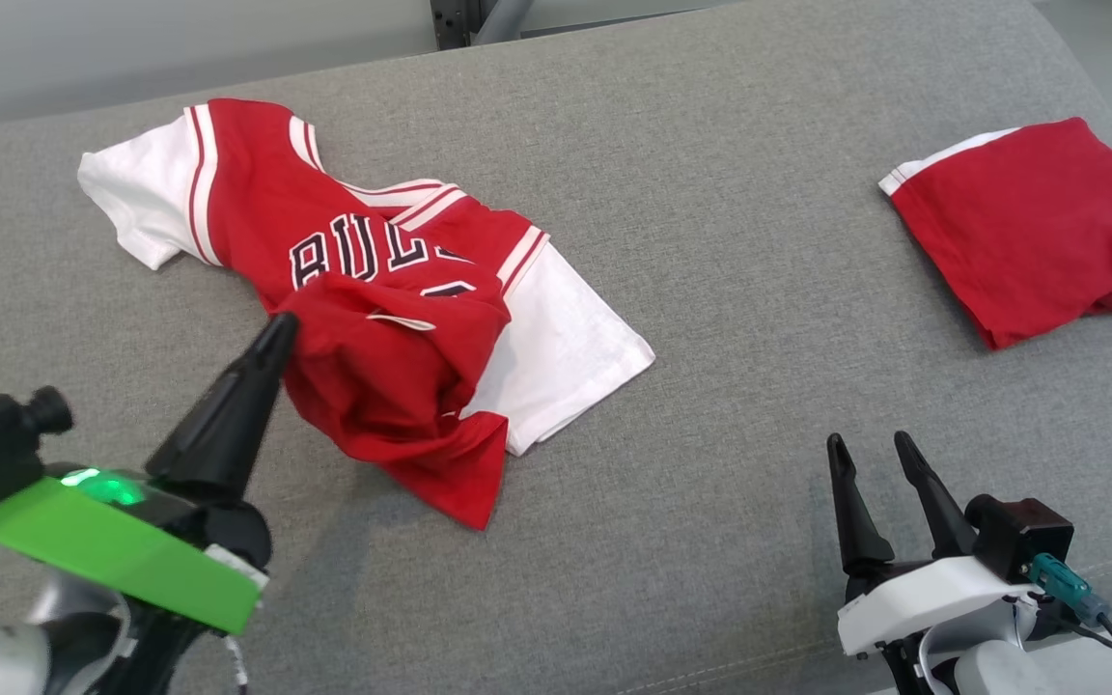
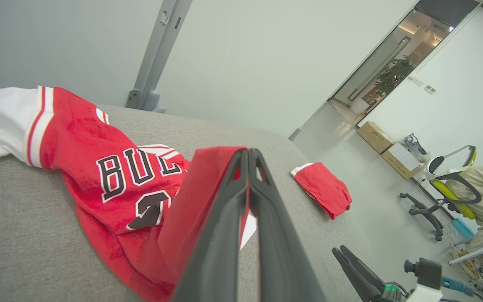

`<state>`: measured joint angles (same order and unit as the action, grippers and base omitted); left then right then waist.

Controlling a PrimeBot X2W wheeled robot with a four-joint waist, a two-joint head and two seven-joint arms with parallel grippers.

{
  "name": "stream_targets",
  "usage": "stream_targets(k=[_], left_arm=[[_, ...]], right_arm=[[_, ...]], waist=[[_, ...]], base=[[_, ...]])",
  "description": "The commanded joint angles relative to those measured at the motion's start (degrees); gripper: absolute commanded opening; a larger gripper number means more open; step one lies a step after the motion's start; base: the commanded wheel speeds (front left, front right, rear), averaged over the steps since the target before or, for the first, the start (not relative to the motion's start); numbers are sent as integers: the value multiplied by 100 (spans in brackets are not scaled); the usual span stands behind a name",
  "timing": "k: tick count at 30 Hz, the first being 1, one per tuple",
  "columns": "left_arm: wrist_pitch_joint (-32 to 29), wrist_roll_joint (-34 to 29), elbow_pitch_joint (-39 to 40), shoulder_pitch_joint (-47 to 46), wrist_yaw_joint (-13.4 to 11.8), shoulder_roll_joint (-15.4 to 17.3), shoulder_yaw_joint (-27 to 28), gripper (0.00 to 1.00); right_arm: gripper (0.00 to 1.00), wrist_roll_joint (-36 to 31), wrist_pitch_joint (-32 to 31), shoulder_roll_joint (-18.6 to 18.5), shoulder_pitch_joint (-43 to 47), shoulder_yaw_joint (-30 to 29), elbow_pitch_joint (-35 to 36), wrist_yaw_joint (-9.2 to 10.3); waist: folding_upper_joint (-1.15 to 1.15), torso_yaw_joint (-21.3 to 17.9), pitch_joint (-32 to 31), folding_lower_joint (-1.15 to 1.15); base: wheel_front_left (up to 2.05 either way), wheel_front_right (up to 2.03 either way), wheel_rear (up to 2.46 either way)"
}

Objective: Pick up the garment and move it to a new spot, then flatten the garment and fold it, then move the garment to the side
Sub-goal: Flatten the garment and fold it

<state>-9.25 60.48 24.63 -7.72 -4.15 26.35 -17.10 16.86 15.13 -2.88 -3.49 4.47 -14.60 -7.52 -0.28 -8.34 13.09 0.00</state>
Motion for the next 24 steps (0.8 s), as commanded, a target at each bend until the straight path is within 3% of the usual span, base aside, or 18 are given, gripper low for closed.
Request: stream_targets(k=[1,7,9,10,15,21,24], left_arm=[[-66,-40,152,113,-59,248,190,0],[-158,55,641,597,-193,986,1027,0],[-93,42,754,939,-278,1273,1535,0],[-77,85,809,1089,-274,1286,1608,0],[-158,353,1076,1771,-37,1144,1355,0],[-184,516,704,2483,356,539,148,0],[-262,564,117,2546,410,186,-416,0]], right_arm=[[100,-37,1,-7,79,-11,-12,7],[100,-90,1,-5,186,-106,-6,7],[100,-124,1,-3,233,-92,2,7],[100,-133,1,-3,233,-76,4,7],[100,-124,1,-8,191,-77,25,7],[100,-181,1,-9,170,-76,25,7],[100,-213,1,-6,124,-99,8,7]], waist=[[28,34,-55,0],[28,137,-181,0],[28,217,-210,0],[28,236,-208,0],[28,330,-153,0],[28,495,-68,0],[28,587,-46,0]], base=[[0,0,0],[0,0,0],[0,0,0],[0,0,0],[0,0,0],[0,0,0],[0,0,0]])
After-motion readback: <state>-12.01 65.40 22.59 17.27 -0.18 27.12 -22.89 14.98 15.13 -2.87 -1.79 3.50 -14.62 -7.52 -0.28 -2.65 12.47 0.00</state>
